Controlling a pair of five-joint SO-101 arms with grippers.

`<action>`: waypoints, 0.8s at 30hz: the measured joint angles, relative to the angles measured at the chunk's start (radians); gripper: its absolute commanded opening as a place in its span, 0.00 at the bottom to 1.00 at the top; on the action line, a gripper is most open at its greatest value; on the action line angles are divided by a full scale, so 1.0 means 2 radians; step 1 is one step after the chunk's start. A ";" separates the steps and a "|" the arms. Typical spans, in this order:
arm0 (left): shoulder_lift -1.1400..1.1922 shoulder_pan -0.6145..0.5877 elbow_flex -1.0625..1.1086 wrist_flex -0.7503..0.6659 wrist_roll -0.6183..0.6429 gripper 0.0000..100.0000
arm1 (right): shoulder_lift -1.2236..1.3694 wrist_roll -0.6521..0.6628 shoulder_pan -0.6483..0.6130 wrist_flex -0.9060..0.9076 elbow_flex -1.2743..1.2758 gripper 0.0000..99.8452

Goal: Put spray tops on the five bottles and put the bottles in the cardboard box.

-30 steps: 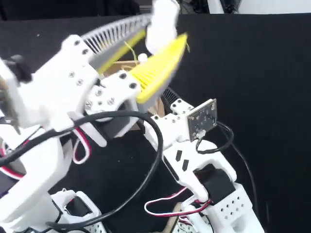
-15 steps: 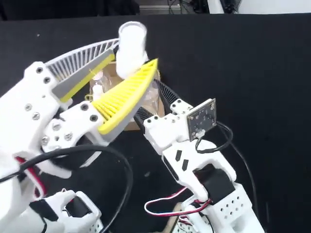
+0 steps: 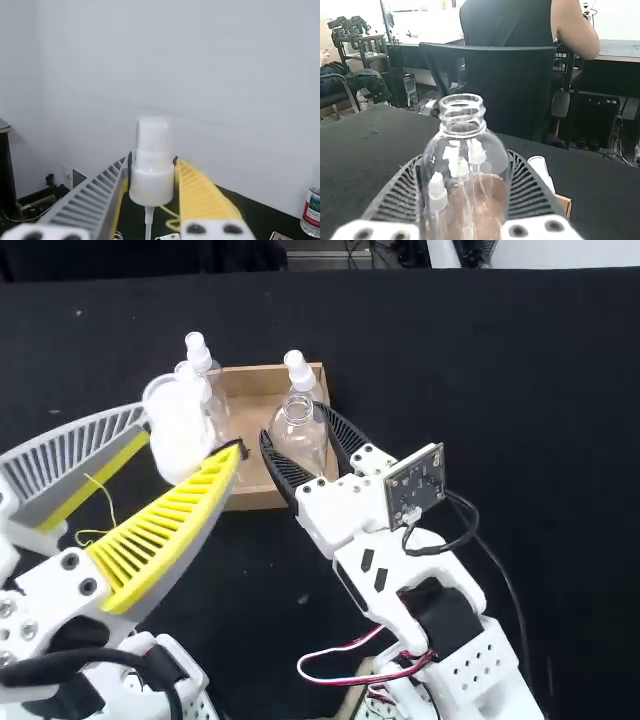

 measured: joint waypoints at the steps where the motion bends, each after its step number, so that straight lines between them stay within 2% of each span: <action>1: 0.000 0.000 0.005 0.000 0.001 0.03 | 0.000 0.000 0.000 0.000 0.000 0.01; 15: 0.082 -0.005 0.015 -0.057 0.001 0.03 | 0.000 0.000 0.000 0.000 0.008 0.01; 21: 0.089 -0.112 0.015 -0.073 0.074 0.03 | 0.000 0.000 0.000 0.000 0.008 0.01; 24: 0.088 -0.142 0.015 -0.073 0.097 0.03 | 0.000 0.000 0.000 0.000 0.008 0.01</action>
